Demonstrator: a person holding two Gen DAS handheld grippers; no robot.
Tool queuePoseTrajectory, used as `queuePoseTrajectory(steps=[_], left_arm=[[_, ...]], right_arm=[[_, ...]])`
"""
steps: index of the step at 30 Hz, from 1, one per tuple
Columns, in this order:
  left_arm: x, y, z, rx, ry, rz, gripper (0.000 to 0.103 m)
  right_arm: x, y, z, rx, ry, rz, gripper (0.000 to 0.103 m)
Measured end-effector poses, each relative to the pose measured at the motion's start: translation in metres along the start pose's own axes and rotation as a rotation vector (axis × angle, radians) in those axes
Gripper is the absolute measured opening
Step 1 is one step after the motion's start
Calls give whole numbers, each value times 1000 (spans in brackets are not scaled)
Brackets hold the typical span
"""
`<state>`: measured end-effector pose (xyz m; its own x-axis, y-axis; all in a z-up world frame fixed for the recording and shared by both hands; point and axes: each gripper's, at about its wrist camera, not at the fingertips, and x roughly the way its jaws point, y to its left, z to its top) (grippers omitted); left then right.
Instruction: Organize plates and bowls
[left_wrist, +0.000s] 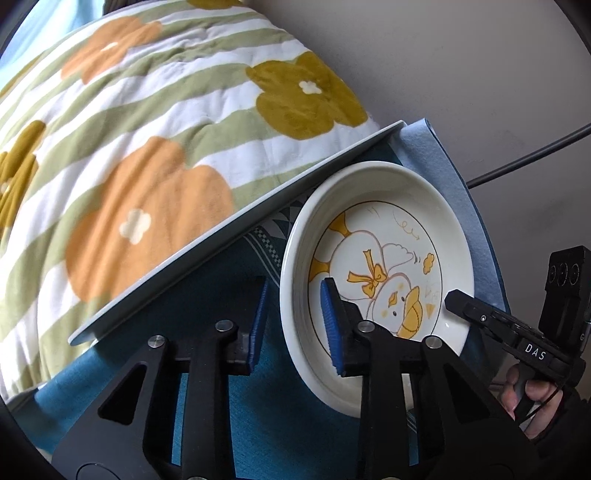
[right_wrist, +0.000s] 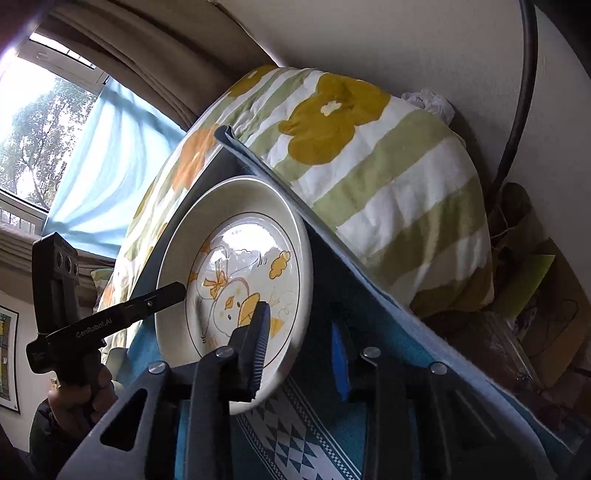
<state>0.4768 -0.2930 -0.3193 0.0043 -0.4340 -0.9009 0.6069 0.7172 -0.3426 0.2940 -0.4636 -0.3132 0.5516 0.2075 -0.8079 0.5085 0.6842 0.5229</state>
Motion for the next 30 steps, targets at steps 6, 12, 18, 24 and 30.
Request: queuePoseTrajectory(steps=[6, 12, 18, 24, 30], left_arm=[[2, 2, 3, -5, -4, -4, 12], [2, 0, 2, -20, -17, 11, 12], [-7, -5, -2, -19, -39, 29, 12], [-34, -17, -13, -25, -75, 39, 12], [-84, -32, -42, -54, -136, 70, 12]], right_arm=[[6, 4, 1, -28, 15, -16, 13], [6, 2, 3, -49, 25, 2, 13], [-1, 5, 2, -86, 18, 7, 13], [-23, 17, 4, -151, 4, 10, 13], [-56, 40, 3, -257, 19, 28, 13]])
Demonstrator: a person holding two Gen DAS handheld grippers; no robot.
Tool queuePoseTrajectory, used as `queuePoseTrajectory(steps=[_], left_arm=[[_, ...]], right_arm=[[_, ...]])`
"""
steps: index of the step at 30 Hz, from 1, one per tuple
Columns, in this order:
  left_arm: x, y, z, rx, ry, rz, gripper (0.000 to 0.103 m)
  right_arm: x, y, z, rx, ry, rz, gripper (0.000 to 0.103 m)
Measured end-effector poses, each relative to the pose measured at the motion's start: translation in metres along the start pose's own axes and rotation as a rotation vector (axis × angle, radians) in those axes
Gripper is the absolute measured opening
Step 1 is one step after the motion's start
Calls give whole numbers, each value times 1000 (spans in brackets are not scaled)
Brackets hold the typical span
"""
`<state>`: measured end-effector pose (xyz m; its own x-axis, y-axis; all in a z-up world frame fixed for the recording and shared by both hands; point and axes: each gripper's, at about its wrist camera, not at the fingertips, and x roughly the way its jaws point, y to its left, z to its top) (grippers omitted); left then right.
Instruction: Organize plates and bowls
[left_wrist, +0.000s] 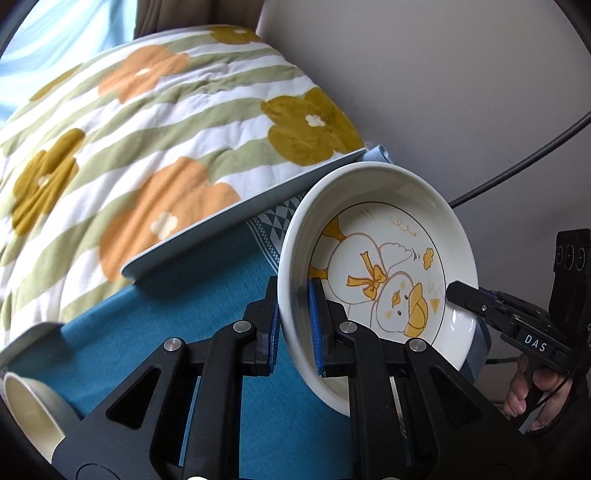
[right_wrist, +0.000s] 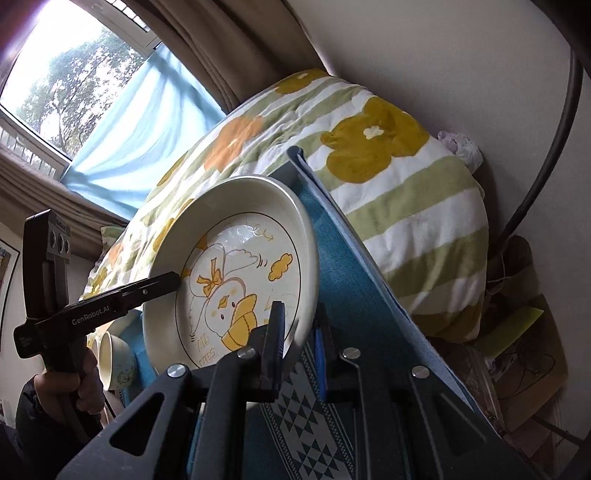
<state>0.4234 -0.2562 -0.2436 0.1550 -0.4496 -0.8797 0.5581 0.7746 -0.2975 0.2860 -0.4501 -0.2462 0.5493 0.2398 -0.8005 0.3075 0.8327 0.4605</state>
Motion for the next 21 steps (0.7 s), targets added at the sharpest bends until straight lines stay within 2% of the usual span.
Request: queuePoseTrajectory(steps=[7, 15, 21], left_arm=[[-75, -9, -53, -64, -90, 34, 12], [-143, -6, -144, -165, -159, 104, 12], [-175, 4, -216, -255, -183, 162, 12]], right_arm=[[-38, 39, -18, -148, 28, 43, 13], [-65, 84, -70, -292, 69, 101, 13], [-62, 117, -109, -403, 117, 133, 13]])
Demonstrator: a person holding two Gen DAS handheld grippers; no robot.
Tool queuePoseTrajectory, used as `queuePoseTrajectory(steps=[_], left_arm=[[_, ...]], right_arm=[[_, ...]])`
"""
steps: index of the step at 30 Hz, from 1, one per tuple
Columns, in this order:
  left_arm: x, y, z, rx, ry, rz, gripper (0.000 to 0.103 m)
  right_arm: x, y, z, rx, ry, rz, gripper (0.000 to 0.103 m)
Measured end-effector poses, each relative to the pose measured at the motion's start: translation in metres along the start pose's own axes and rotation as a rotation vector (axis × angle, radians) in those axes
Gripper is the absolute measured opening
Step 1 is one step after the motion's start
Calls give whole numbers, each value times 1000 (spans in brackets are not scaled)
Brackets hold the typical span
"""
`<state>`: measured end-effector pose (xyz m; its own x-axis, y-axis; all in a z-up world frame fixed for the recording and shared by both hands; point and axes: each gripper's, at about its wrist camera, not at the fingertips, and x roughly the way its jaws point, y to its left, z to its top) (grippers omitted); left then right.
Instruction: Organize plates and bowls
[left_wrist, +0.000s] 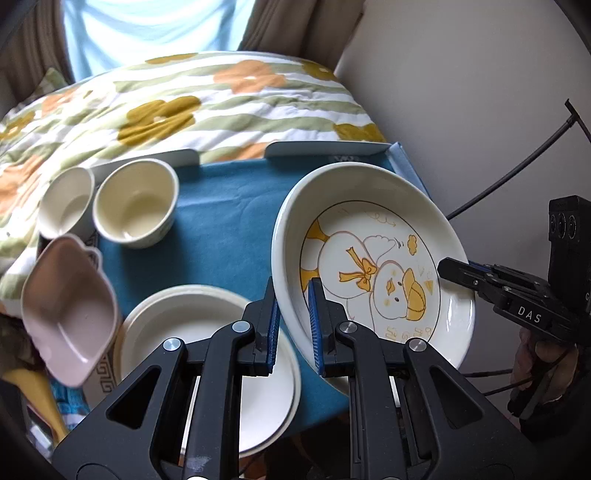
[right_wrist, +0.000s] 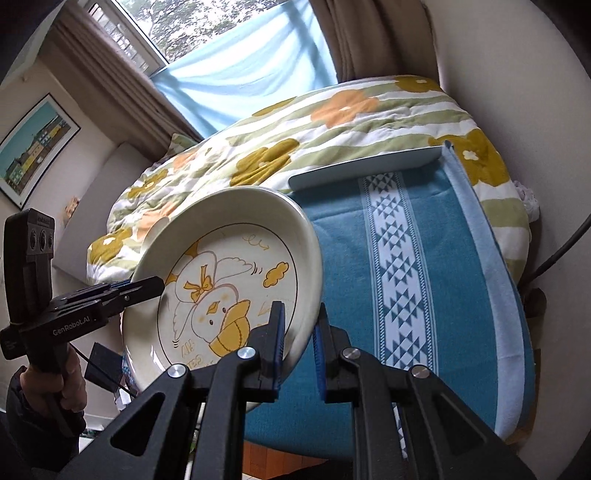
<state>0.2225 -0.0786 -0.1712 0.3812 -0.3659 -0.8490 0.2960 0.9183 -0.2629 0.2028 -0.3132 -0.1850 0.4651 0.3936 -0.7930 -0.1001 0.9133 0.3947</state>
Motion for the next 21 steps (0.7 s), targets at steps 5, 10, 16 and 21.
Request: queuePoseTrajectory(steps=[5, 10, 16, 21], left_arm=[[-18, 33, -42, -102, -7, 50, 12], [-24, 68, -80, -220, -6, 77, 12], [-6, 103, -118, -323, 25, 121, 12], [11, 117, -134, -362, 38, 139, 12]], right_arm=[[23, 29, -13, -93, 48, 46, 13], [56, 48, -26, -166, 115, 100, 13], [101, 68, -41, -254, 172, 128, 13], [120, 79, -45, -324, 175, 117, 13]])
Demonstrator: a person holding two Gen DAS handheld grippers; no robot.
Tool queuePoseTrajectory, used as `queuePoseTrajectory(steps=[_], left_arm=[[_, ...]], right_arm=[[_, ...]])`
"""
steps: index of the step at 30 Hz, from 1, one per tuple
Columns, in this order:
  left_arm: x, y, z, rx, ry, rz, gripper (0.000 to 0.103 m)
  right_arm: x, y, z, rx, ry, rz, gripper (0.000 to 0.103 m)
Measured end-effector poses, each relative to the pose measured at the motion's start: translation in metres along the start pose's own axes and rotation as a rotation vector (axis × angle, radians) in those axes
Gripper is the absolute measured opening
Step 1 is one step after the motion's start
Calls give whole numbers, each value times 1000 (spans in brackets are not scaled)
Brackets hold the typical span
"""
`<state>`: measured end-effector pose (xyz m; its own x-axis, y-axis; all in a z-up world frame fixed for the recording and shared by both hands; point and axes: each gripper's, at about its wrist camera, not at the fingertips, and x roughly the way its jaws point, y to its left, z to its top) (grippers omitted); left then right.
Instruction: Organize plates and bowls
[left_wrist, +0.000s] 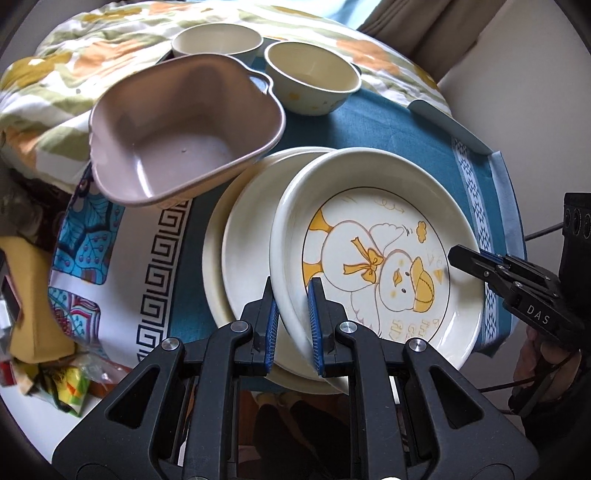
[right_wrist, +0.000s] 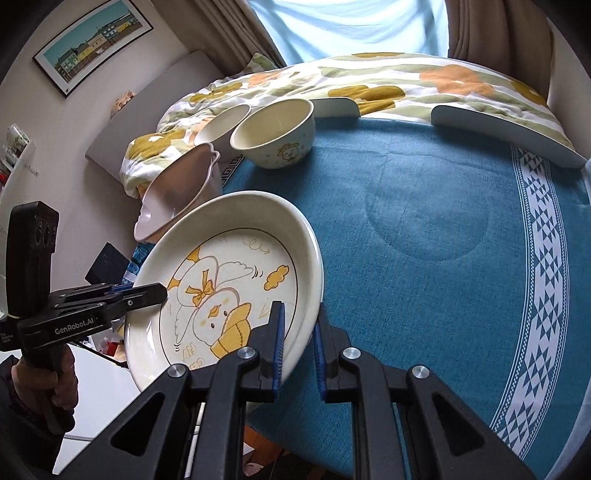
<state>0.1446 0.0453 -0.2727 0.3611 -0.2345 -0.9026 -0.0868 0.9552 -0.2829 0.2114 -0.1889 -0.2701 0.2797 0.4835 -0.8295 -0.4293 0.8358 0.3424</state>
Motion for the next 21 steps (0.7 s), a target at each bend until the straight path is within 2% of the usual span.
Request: queuePoseTrajectory(steps=[7, 17, 21], left_arm=[[11, 5, 4, -29, -8, 3, 12], [20, 0, 1, 2, -7, 66, 13], [23, -7, 1, 37, -12, 116, 14]], right_arm=[[10, 3, 8, -63, -12, -26, 13], [14, 9, 8, -121, -14, -68, 13], [14, 10, 8, -133, -10, -78, 13]])
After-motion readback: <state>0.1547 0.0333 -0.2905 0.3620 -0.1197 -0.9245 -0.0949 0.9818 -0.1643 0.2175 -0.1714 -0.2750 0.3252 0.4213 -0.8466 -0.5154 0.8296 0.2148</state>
